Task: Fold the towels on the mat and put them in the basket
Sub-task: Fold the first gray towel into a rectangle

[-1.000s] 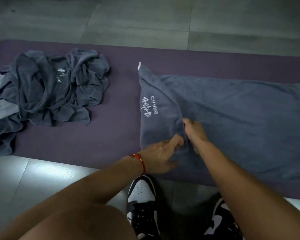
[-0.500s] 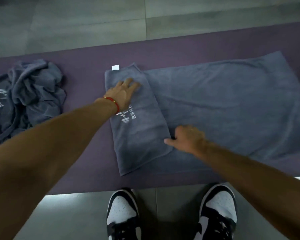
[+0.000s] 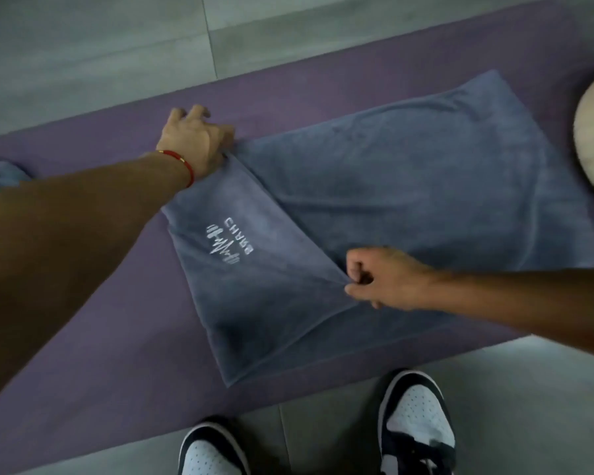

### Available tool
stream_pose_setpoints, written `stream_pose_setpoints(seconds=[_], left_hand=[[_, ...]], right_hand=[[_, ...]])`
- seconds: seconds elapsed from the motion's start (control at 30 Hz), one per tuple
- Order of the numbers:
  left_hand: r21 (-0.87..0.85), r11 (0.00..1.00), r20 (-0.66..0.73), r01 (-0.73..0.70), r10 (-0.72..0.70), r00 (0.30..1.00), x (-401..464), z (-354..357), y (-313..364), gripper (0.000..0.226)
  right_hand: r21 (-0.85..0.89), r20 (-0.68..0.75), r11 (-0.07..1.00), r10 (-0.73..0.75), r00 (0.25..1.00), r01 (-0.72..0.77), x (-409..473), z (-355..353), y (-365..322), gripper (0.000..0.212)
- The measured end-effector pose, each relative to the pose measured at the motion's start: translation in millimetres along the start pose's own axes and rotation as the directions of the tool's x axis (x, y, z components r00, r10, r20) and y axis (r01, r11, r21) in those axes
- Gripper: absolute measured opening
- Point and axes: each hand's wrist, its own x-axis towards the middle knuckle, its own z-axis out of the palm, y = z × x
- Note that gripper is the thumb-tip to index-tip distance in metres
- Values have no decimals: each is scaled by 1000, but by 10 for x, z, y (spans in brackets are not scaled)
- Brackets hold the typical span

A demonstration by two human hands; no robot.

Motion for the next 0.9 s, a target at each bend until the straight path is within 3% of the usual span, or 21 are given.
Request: stream_pose_setpoints(seconds=[0.13, 0.27, 0.33, 0.4, 0.53, 0.67, 0.73, 0.8, 0.9], left_hand=[[-434, 900, 6, 52, -55, 998, 198, -607, 345, 26], [-617, 783, -30, 79, -123, 992, 544, -1064, 963, 27], [-633, 772, -98, 60, -158, 983, 730, -1172, 1327, 27], [-683, 730, -167, -25, -123, 978, 965, -1251, 1717, 23], [-754, 641, -231, -146, -50, 972, 1623, -1184, 2450, 28], [-819, 563, -206, -107, -116, 972, 2182, -1127, 3103, 20], [-808, 583, -180, -87, -102, 978, 2397, -1125, 3381, 17], [-777, 623, -154, -88, -52, 987, 2589, -1098, 3583, 13], [-782, 623, -85, -32, -55, 995, 2853, -1016, 3755, 20]], right_hand=[[3, -46, 997, 82, 996, -82, -413, -510, 277, 25], [264, -246, 950, 232, 941, -165, -885, -798, 790, 12], [391, -406, 904, 337, 849, -172, -1071, -840, 1140, 10], [490, -549, 852, 467, 693, -186, -1214, -833, 1519, 10], [672, -627, 728, 658, 417, -137, -1303, -713, 2121, 7], [663, -673, 727, 683, 284, -177, -1314, -486, 2390, 11], [689, -668, 701, 713, 215, -182, -1349, -424, 2473, 12], [715, -651, 676, 737, 181, -180, -1353, -439, 2561, 11], [665, -679, 703, 710, 188, -253, -1288, -532, 2626, 14]])
